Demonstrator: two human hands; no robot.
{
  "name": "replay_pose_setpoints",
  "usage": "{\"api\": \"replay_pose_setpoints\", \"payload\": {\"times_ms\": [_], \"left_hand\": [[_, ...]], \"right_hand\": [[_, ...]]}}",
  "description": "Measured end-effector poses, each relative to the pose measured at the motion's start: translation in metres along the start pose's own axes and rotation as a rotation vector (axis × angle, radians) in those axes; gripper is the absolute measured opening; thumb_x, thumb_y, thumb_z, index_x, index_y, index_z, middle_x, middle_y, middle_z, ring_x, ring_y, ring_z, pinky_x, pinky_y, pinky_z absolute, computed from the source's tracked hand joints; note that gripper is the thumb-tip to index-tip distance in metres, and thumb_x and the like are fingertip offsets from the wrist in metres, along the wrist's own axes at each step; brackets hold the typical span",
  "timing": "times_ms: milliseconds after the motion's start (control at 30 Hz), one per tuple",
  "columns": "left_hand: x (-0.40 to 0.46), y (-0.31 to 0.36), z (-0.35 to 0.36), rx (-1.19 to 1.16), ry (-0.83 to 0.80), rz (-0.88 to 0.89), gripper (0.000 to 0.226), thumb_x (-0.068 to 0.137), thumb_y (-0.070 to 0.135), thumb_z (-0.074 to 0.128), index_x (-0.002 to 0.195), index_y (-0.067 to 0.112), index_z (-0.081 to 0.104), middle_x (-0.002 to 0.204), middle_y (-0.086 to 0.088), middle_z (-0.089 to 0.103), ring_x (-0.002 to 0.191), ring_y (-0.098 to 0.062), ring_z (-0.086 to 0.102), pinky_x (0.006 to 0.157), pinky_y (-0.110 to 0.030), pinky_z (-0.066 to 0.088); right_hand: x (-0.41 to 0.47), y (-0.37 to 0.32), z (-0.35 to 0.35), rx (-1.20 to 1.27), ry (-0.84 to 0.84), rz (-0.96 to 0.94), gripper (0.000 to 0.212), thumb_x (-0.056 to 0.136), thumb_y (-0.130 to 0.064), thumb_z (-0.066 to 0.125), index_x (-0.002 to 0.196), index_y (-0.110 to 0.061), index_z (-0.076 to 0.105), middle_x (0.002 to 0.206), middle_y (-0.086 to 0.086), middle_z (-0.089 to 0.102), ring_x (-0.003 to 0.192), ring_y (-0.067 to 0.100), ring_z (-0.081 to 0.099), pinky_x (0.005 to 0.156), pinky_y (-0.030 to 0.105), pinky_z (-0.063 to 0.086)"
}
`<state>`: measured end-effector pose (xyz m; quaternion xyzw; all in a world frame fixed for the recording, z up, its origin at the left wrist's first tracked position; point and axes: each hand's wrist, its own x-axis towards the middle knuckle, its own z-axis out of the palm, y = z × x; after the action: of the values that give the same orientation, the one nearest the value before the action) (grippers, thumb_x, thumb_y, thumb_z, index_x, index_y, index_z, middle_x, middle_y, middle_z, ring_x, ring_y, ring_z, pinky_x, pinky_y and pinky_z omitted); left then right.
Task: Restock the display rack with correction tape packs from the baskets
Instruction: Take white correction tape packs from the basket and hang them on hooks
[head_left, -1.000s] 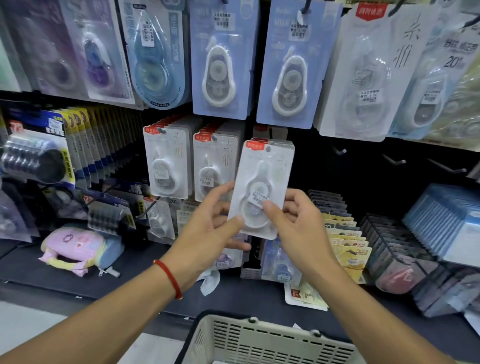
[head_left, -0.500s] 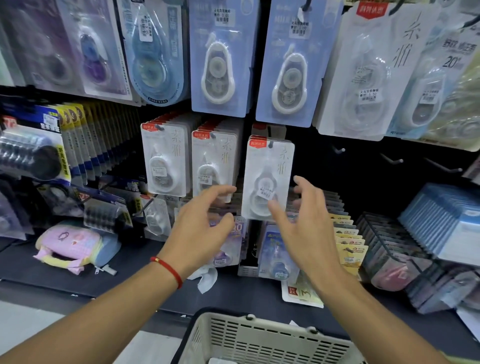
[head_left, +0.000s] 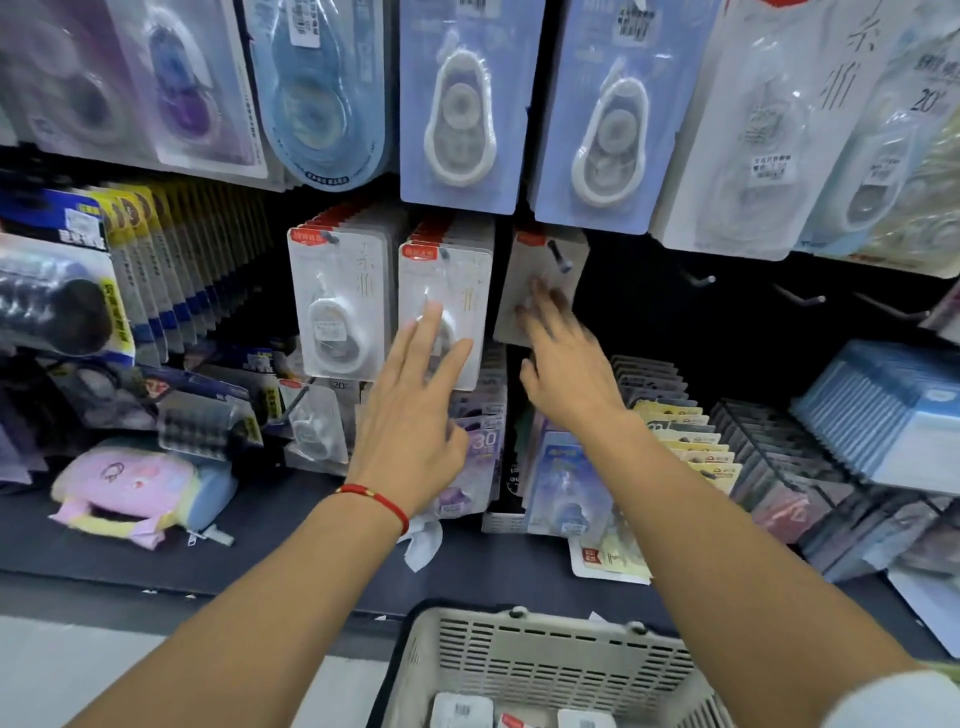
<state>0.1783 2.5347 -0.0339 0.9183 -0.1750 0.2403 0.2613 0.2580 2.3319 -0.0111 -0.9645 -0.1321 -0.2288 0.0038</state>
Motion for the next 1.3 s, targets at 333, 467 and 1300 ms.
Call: {"api": "replay_pose_setpoints", "payload": {"times_ms": [333, 467, 1300], "left_hand": [[-0.006, 0.001, -0.008, 0.017, 0.010, 0.049, 0.068, 0.084, 0.000, 0.068, 0.149, 0.013, 0.054, 0.175, -0.009, 0.014, 0.161, -0.033, 0.012, 0.127, -0.045, 0.024], [-0.025, 0.005, -0.001, 0.049, -0.057, 0.143, 0.054, 0.078, 0.001, 0.067, 0.131, 0.007, 0.064, 0.154, -0.018, 0.048, 0.138, -0.043, 0.043, 0.109, -0.057, 0.046], [-0.285, 0.051, 0.164, -0.147, -0.926, -0.424, 0.035, 0.098, 0.013, 0.062, 0.131, 0.024, 0.065, 0.138, -0.001, 0.064, 0.131, -0.021, 0.056, 0.110, -0.030, 0.044]], "right_hand": [[-0.010, 0.030, -0.003, 0.238, -0.207, 0.039, 0.058, 0.100, -0.011, 0.058, 0.156, -0.012, 0.045, 0.168, 0.014, 0.030, 0.152, 0.032, 0.035, 0.119, 0.043, 0.038], [-0.082, 0.038, -0.011, 0.472, -0.041, 0.068, 0.028, 0.096, -0.019, 0.062, 0.123, -0.017, 0.071, 0.117, 0.000, 0.073, 0.094, 0.015, 0.070, 0.090, 0.035, 0.056], [-0.428, 0.061, 0.187, 0.139, -1.120, -0.113, 0.081, 0.103, -0.038, 0.062, 0.167, -0.019, 0.016, 0.176, 0.008, 0.003, 0.161, 0.029, 0.014, 0.127, 0.045, 0.023]]}}
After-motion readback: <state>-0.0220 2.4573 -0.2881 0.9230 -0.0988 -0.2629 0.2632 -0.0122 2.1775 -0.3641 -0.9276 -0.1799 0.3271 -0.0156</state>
